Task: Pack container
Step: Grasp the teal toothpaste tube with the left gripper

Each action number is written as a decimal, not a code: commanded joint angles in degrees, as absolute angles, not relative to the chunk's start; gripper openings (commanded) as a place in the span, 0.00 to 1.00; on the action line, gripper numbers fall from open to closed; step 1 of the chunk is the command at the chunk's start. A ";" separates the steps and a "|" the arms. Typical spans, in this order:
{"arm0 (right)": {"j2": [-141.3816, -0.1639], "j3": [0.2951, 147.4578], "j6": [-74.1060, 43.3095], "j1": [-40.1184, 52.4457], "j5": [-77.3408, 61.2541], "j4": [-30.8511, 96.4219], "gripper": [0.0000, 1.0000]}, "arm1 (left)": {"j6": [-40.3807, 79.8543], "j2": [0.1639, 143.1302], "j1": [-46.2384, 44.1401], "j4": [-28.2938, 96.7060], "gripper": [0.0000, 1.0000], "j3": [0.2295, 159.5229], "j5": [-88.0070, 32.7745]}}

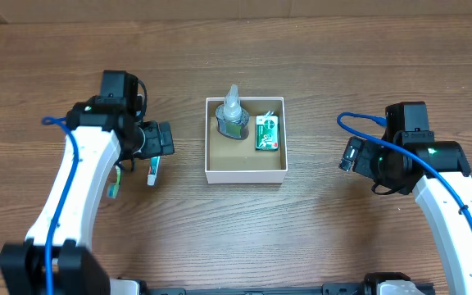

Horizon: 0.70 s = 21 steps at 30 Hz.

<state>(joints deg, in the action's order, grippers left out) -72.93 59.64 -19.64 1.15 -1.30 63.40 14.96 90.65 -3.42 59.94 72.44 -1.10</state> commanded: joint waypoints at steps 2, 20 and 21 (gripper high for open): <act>-72.69 60.42 -19.44 0.93 -1.65 63.59 1.00 | 12.34 96.99 -3.77 57.21 1.00 73.76 -1.37; -72.69 60.42 -19.44 0.95 -1.65 63.55 1.00 | 10.26 111.13 -3.77 51.11 1.00 73.76 1.50; -72.69 60.42 -19.44 0.95 -1.65 63.55 1.00 | 10.24 112.12 -3.77 51.09 1.00 73.76 1.50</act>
<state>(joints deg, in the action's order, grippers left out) -72.93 59.64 -19.49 1.15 -1.34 63.75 11.60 109.78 -3.42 51.42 72.49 0.10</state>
